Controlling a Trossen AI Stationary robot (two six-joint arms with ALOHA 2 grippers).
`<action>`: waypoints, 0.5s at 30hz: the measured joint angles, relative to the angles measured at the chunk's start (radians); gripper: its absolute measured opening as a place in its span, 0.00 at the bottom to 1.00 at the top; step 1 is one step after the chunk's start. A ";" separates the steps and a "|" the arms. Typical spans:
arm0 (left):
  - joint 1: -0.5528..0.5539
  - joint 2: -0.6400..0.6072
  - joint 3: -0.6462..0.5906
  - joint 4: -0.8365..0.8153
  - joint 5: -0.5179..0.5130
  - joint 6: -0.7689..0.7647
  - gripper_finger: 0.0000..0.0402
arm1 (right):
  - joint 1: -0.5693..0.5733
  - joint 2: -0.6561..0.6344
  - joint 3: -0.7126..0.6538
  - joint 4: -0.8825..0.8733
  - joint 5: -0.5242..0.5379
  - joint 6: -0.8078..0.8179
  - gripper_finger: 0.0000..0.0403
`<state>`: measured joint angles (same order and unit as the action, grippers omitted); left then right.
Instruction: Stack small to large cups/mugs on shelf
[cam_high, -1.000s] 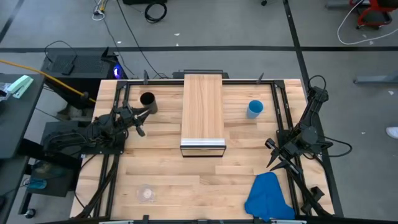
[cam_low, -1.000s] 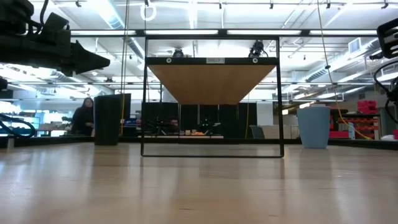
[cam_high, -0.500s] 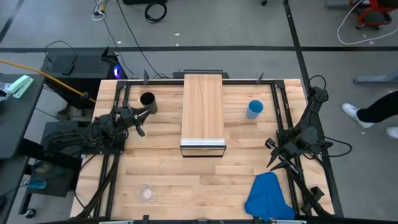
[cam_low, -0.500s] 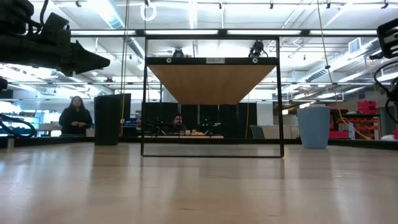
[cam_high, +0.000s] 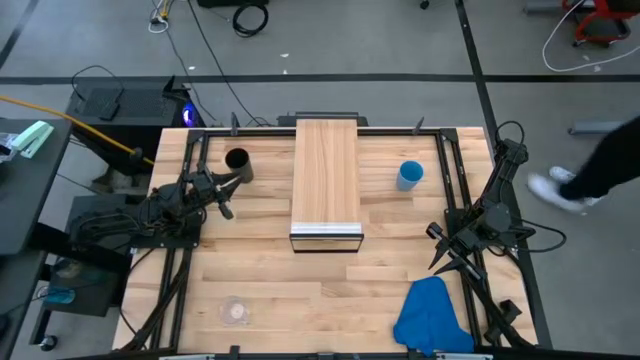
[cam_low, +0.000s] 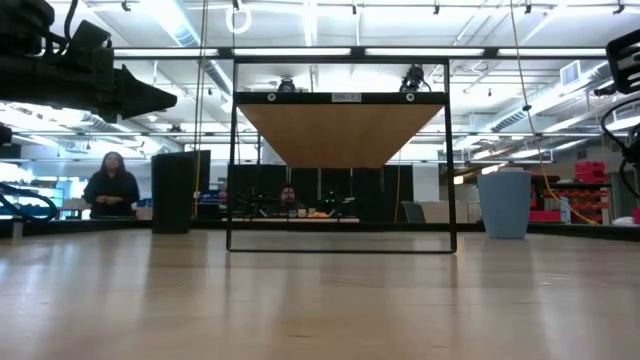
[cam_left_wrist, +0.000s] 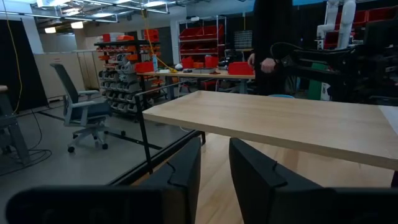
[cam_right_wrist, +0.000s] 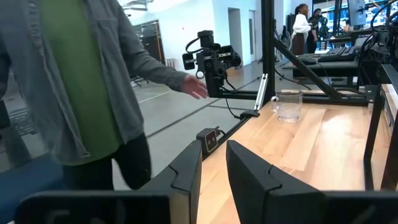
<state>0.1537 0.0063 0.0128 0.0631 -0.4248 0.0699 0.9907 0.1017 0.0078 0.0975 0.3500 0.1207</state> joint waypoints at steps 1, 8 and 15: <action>0.000 0.000 0.000 0.000 0.000 0.000 0.23 | 0.000 0.000 0.000 0.000 0.000 0.000 0.20; 0.000 0.000 0.000 0.001 0.000 0.006 0.21 | 0.000 0.000 0.000 0.000 0.000 -0.041 0.20; 0.000 0.000 0.000 0.006 0.000 0.029 0.23 | 0.000 0.000 0.000 0.000 0.000 -0.045 0.20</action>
<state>0.1537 0.0063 0.0126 0.0691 -0.4252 0.0991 0.9908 0.1017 0.0078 0.0975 0.3500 0.0758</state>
